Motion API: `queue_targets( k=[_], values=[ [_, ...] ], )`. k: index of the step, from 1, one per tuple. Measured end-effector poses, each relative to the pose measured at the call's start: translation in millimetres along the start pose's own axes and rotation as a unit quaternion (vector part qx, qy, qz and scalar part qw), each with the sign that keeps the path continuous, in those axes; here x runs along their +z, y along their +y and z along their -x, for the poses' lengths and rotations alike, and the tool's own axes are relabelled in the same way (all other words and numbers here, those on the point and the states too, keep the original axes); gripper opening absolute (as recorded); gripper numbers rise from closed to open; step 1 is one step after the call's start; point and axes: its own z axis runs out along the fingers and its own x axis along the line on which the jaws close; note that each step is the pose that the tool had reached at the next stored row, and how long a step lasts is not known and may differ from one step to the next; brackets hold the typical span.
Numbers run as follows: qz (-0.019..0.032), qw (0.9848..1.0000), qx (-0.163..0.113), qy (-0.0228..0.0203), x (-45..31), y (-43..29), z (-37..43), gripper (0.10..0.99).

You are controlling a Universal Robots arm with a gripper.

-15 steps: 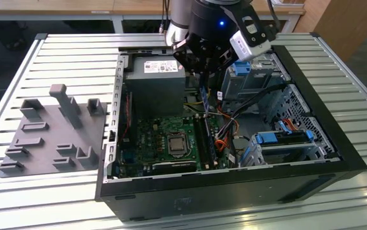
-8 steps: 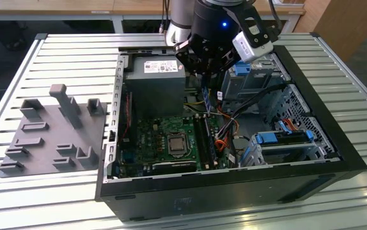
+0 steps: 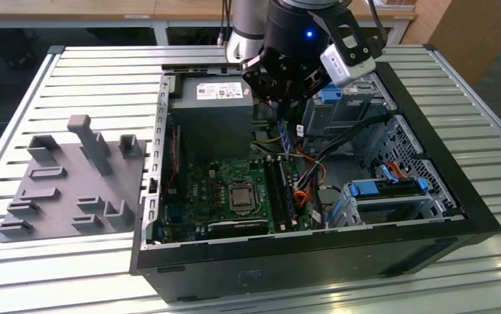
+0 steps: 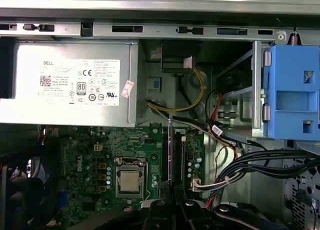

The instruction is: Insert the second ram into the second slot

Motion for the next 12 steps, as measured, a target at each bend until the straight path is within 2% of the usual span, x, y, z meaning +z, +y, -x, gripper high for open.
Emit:
queue_targets(
  k=[12],
  values=[
    [0.0, 1.0, 0.0, 0.0, 3.9, -0.1, 0.3, 0.137]
  ],
)
